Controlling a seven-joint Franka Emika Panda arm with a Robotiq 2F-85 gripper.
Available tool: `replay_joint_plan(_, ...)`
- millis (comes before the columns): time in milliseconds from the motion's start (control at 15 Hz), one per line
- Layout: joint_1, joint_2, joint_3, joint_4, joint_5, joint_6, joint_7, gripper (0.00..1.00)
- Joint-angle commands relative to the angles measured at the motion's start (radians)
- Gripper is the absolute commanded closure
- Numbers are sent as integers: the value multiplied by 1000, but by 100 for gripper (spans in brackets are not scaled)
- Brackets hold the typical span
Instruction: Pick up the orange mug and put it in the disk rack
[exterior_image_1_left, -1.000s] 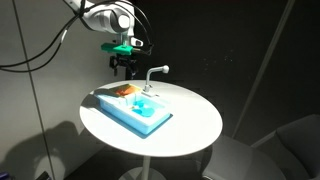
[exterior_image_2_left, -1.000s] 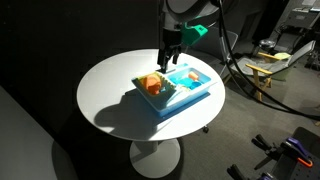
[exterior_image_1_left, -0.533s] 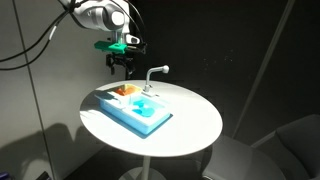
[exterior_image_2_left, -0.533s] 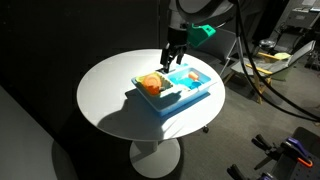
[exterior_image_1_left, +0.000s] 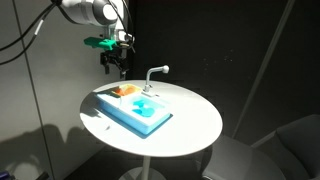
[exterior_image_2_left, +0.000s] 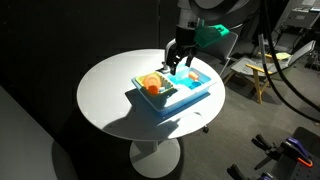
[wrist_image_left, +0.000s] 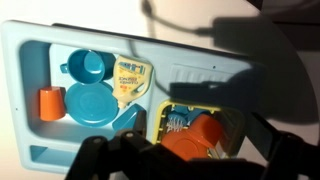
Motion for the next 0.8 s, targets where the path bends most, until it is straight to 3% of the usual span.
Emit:
replay_joint_plan(0, -2, -70, 0, -53, 14, -69, 65, 0)
replay_joint_plan(733, -36, -173, -12, -86, 58, -222, 81, 0)
